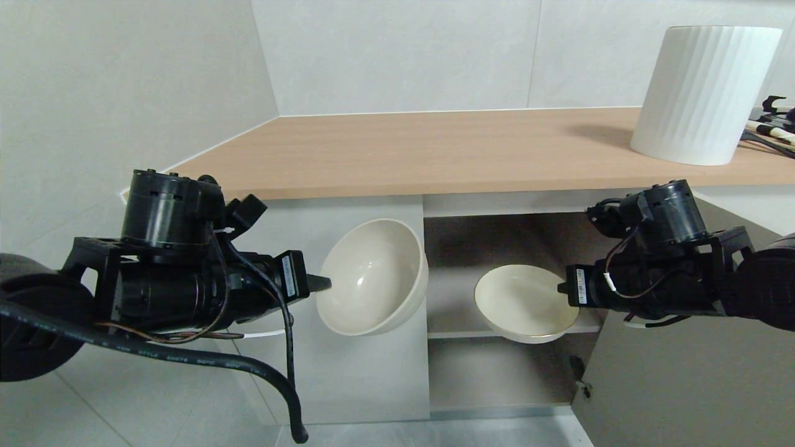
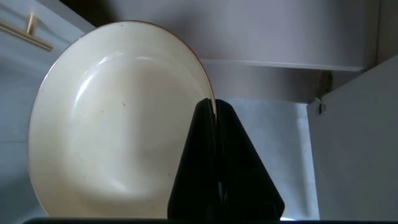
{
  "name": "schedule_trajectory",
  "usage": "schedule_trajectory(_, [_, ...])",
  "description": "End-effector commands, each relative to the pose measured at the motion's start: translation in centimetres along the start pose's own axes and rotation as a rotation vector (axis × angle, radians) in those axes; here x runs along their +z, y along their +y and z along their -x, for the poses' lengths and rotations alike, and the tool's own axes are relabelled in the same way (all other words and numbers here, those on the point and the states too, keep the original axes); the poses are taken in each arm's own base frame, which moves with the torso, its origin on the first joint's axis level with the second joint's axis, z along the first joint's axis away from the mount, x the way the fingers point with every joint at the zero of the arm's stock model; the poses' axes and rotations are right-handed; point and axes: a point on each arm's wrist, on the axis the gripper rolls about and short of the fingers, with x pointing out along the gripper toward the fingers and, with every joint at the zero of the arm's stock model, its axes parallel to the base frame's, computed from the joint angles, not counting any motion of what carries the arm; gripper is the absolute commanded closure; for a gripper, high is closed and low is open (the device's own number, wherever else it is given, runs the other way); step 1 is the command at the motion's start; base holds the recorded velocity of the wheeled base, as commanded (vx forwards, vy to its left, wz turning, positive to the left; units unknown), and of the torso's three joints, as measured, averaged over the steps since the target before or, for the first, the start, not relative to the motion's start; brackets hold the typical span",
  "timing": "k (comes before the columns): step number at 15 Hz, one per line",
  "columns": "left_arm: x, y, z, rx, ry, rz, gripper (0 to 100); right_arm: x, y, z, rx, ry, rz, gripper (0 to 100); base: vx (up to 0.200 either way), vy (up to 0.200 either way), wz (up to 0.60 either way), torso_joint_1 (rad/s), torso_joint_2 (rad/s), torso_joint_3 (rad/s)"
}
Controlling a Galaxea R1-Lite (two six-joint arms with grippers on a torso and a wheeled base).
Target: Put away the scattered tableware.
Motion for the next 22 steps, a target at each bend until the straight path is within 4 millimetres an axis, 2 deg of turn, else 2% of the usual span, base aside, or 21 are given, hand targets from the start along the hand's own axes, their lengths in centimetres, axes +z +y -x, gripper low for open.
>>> schedule_trajectory(1, [0.0,0.0,0.0,0.000,0.000,0.000,100,-0.3,0.0,-0.6,-0.007,0.018,0.002,100,0.000,0.000,0.00,0.000,0.00,0.000])
schedule_trajectory(4, [0.0,0.0,0.0,-0.001,-0.001,0.000,100,-1.1,-0.2,-2.5,-0.032,0.064,0.047,100,0.000,0.000,0.00,0.000,0.00,0.000])
schedule_trajectory(8, [0.0,0.0,-0.1,0.001,0.002,-0.004,100,-3.5,-0.7,-7.3,-0.055,0.079,0.054,100,0.000,0.000,0.00,0.000,0.00,0.000])
schedule_trajectory(10, [-0.1,0.1,-0.1,0.003,0.004,-0.005,100,-4.7,-0.9,-10.4,-0.055,0.073,0.051,100,0.000,0.000,0.00,0.000,0.00,0.000])
schedule_trajectory(14, [-0.1,0.1,-0.2,0.005,0.008,-0.002,100,-6.2,-1.5,-14.4,-0.093,0.017,0.031,100,0.000,0.000,0.00,0.000,0.00,0.000])
schedule_trajectory(18, [-0.2,0.1,-0.3,0.003,0.011,-0.004,100,-6.9,-2.0,-17.4,-0.159,0.015,0.013,100,0.000,0.000,0.00,0.000,0.00,0.000])
schedule_trajectory(22, [-0.2,0.2,-0.4,0.006,0.015,-0.003,100,-6.0,-3.8,-19.6,-0.194,-0.009,-0.027,100,0.000,0.000,0.00,0.000,0.00,0.000])
